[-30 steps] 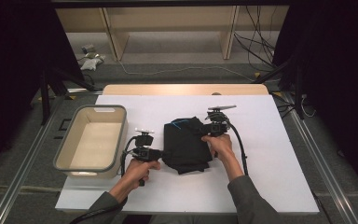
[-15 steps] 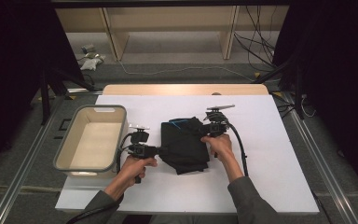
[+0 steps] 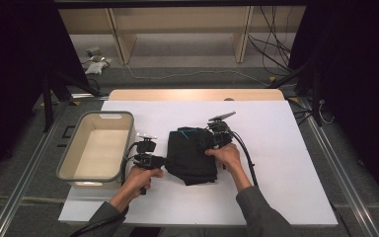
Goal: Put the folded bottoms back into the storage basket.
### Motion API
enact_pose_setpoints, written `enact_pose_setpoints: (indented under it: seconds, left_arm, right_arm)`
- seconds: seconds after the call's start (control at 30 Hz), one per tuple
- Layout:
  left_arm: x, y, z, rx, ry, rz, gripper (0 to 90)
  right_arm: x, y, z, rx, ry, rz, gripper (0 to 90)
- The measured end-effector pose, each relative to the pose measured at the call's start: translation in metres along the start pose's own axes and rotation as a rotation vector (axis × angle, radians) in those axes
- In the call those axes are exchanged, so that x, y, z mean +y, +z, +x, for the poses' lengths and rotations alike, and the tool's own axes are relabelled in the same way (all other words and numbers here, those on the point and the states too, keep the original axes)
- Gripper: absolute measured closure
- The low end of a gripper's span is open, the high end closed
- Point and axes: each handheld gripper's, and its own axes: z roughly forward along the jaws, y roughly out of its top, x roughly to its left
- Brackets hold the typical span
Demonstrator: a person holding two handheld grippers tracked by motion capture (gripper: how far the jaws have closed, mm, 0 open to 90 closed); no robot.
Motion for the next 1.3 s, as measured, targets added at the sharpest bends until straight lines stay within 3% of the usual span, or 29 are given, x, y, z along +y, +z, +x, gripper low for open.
enact_pose_setpoints:
  seconds: [0.23,0.33,0.43,0.5,0.77,1.1,1.3]
  left_arm:
    - [0.0,0.001,0.001,0.004,0.002,0.006,81.7]
    - [0.0,-0.001,0.0,0.002,0.007,0.001,82.3]
    - [0.002,-0.006,-0.002,-0.008,0.017,-0.017,82.7]
    - [0.006,-0.01,-0.005,-0.017,0.018,-0.036,82.8]
    - [0.017,-0.034,-0.01,-0.041,0.051,-0.086,82.9]
    - [0.029,-0.066,-0.01,-0.063,0.08,-0.137,82.9]
    - [0.035,-0.088,-0.007,-0.067,0.097,-0.169,82.9]
  right_arm:
    - [-0.002,0.003,0.004,0.027,0.02,0.036,69.3]
    - [-0.003,0.004,0.002,0.063,0.04,0.027,73.9]
    - [-0.005,0.004,-0.003,0.128,0.067,0.013,75.1]
    - [-0.006,0.003,-0.005,0.163,0.075,-0.026,75.5]
    - [0.001,-0.019,-0.002,0.254,0.087,-0.118,75.7]
    - [0.012,-0.032,0.015,0.332,0.085,-0.193,75.7]
    - [0.024,-0.042,0.034,0.348,0.062,-0.228,75.7]
